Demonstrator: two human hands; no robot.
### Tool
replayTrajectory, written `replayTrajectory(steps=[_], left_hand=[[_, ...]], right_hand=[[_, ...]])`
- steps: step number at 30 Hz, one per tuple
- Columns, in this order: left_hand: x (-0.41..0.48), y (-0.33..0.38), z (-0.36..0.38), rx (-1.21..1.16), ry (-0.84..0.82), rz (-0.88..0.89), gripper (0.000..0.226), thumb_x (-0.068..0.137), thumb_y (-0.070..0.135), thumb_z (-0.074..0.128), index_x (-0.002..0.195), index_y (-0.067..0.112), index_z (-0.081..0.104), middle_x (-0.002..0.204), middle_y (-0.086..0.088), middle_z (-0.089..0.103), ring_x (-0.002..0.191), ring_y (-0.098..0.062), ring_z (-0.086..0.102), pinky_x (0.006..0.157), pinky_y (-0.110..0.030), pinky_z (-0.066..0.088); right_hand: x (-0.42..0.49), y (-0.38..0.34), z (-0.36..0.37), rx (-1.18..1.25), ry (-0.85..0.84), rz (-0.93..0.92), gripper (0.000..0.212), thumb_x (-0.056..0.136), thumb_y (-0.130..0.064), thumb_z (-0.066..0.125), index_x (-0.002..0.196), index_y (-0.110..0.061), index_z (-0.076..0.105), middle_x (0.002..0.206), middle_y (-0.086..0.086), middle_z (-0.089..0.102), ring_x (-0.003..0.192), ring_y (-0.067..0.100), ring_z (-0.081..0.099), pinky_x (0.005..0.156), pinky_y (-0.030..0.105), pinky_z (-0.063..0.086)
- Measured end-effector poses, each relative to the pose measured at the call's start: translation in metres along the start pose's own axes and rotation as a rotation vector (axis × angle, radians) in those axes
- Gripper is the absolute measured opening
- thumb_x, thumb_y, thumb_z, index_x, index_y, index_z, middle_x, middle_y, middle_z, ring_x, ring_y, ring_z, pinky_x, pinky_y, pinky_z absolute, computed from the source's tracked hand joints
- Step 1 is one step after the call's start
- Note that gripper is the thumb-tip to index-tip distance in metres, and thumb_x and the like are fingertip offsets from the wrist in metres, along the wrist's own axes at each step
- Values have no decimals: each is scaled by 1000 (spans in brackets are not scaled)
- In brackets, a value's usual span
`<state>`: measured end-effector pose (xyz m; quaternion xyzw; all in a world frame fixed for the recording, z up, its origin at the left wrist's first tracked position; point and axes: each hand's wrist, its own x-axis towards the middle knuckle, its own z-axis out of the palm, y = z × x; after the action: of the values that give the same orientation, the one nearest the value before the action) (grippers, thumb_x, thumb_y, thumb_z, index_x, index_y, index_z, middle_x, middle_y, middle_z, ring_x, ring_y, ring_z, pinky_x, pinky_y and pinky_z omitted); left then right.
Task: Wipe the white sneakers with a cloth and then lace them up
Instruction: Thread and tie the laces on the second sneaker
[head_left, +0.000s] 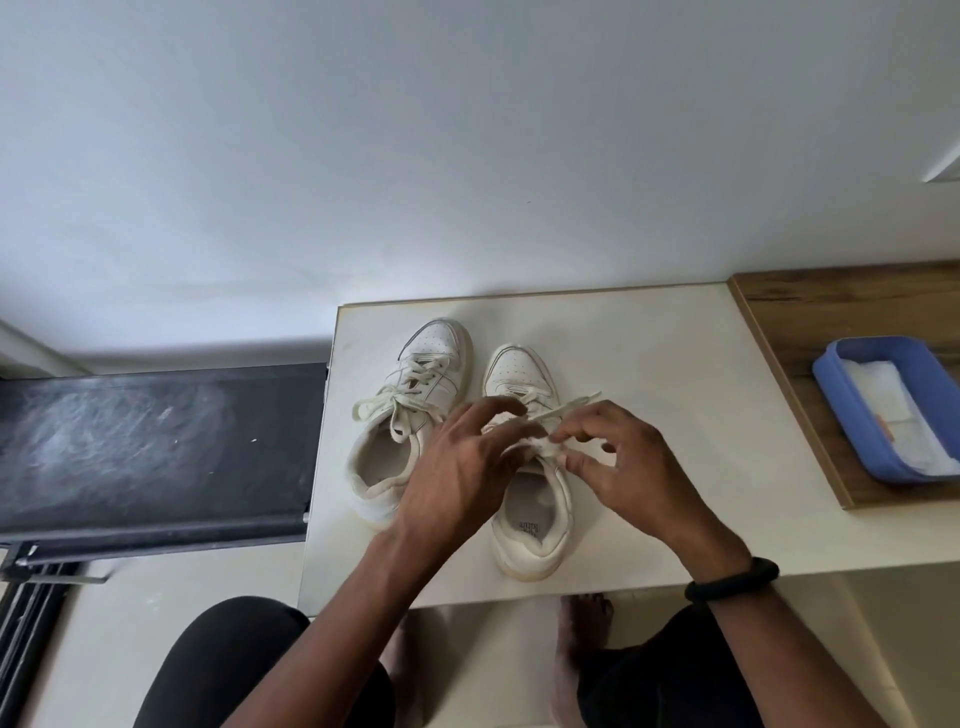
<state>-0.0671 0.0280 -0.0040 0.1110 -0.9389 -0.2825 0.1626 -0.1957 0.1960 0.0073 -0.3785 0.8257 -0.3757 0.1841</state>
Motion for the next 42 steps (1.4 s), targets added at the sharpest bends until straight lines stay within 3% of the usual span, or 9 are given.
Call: replayTrajectory(steps=[3,7,12,18,22,26,33,39,42], left_hand=[[-1,-7,4,-26,-46,-19,22,97,42,60,111,31,74,117,10,66,111,-15,62,90,-40,52],[0,-6,-1,-34,-22,-70,21,97,40,58,105,28,74,105,10,67,97,-15,65,80,-37,54],[-3,-7,1,-7,57,-117,12,94,29,67,99,21,75,104,5,67,95,-19,66,76,-32,54],[-2,-8,6,30,113,-115,12,93,24,68,103,21,75,113,4,65,102,-22,64,82,-44,55],[-2,-7,5,-25,84,-46,17,96,23,65,110,26,75,116,8,66,103,-18,63,85,-37,53],[0,-8,4,-30,39,0,21,98,33,59,110,28,76,113,9,67,101,-18,63,85,-35,51],[2,-2,9,-78,64,-113,13,95,25,68,103,21,77,99,7,66,91,-17,65,78,-33,54],[3,-5,6,-201,64,-222,13,93,15,71,100,23,79,96,9,68,83,-4,62,72,-10,42],[1,-7,8,-219,80,-245,11,91,18,74,100,22,77,96,10,67,85,-5,65,73,-23,51]], right_hand=[[0,3,2,-119,-19,-46,13,84,-25,80,87,-25,67,109,-14,65,107,3,59,91,22,46],[-3,5,-15,-13,5,61,15,84,-27,80,78,-22,67,80,-10,71,82,2,65,74,16,47],[-8,0,-33,817,1,153,8,90,-5,62,94,-5,69,65,13,63,58,21,59,62,27,51],[-8,-5,-46,1525,-9,157,38,87,-7,40,99,-11,76,103,14,74,68,17,66,53,26,51],[-5,5,-47,1830,-170,58,51,98,9,25,140,1,52,149,22,49,112,28,67,81,35,56],[-4,3,-42,1948,-164,7,54,102,12,10,151,5,32,159,25,31,134,40,50,101,45,47],[-19,-20,-55,1585,-760,-146,28,98,0,43,115,19,55,112,41,63,94,45,69,79,46,57],[-26,-59,-47,918,-1089,-160,33,94,23,40,121,11,54,125,44,57,101,47,62,81,64,48],[-29,-76,-38,675,-1091,-116,19,92,20,54,108,11,61,114,32,69,96,32,69,84,45,54]])
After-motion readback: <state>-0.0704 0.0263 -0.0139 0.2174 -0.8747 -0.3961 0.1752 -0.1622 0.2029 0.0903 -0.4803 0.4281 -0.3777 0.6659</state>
